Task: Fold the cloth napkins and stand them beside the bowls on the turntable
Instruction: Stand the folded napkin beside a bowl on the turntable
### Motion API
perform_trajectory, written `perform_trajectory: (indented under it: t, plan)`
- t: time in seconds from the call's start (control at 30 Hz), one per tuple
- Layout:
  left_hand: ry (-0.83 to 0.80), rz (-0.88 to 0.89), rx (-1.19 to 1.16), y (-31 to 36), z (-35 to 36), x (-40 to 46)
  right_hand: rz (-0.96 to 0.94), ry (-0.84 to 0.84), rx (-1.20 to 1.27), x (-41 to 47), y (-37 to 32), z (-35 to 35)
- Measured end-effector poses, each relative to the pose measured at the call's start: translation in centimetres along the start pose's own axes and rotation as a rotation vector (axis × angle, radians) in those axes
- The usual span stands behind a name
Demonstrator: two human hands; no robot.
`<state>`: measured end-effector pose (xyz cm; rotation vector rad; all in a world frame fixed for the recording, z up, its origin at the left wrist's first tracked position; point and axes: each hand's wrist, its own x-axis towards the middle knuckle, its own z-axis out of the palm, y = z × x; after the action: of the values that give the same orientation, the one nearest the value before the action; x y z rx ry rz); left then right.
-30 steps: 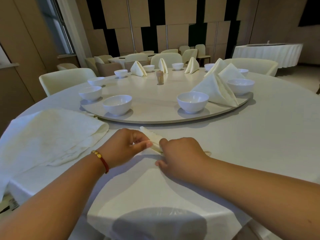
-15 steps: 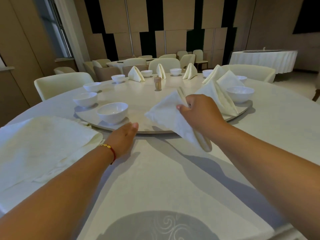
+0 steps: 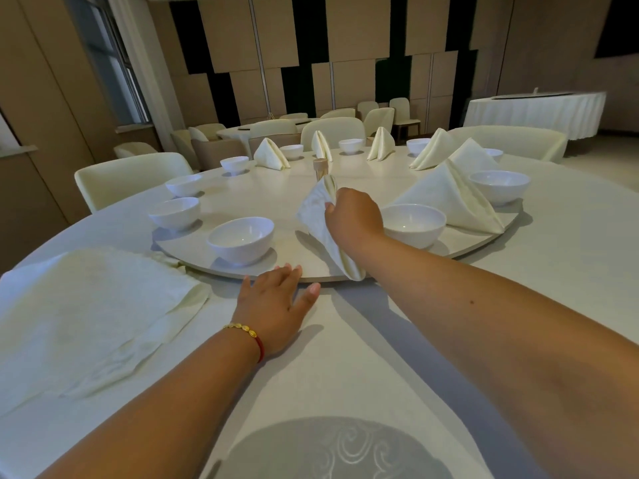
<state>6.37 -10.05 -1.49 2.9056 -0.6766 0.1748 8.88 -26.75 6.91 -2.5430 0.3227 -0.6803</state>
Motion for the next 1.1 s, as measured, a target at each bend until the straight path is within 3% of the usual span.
perform_trajectory:
  t: [0.43, 0.57, 0.67, 0.8, 1.1]
  plan:
    - [0.042, 0.162, 0.004, 1.8, 0.4, -0.3, 0.159, 0.024, 0.040, 1.9, 1.1, 2.7]
    - [0.051, 0.175, -0.348, 3.1, -1.7, 1.2, 0.120, -0.050, 0.022, 1.1, 2.4, 1.8]
    - [0.076, 0.072, -0.693, 4.1, -2.5, 3.0, 0.022, -0.145, 0.028, 0.0, 4.1, 1.0]
    - [0.107, 0.015, -0.960, 5.3, -2.2, 4.6, -0.197, -0.186, 0.129, -1.8, 6.8, 0.3]
    - [0.029, -0.105, -1.057, 7.3, -2.5, 6.0, -0.441, -0.207, 0.104, -3.1, 8.0, 1.3]
